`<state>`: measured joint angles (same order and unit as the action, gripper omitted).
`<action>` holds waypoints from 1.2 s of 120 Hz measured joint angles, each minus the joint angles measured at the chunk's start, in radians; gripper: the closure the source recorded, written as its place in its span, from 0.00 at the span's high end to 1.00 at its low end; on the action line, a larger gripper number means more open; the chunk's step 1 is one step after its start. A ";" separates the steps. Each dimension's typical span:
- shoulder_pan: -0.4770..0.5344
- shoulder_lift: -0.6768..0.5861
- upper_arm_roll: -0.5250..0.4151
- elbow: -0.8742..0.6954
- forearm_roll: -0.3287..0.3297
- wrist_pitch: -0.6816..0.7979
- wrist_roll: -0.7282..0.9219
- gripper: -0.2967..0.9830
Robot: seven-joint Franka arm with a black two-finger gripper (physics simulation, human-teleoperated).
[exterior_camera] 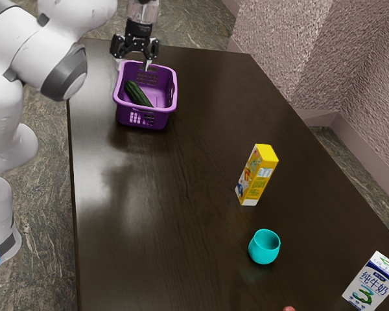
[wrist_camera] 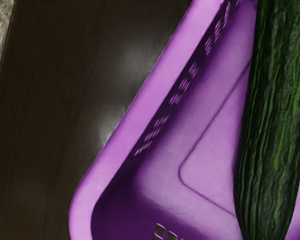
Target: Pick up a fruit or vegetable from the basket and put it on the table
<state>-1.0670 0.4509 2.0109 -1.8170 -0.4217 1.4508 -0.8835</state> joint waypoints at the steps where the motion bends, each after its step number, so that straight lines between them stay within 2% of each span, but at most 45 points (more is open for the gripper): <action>1: 0.001 0.000 0.000 -0.001 0.003 0.003 0.000 0.77; 43: 0.039 -0.007 -0.002 -0.014 0.059 0.106 0.087 0.77; 73: 0.013 -0.029 -0.050 -0.005 0.054 0.148 0.153 0.76; 92: 0.049 -0.033 -0.109 -0.012 0.019 0.200 0.181 0.77; 144: 0.116 -0.031 -0.175 -0.079 -0.078 0.258 0.127 0.77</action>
<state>-0.9511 0.4194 1.8361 -1.8960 -0.4998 1.7086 -0.7570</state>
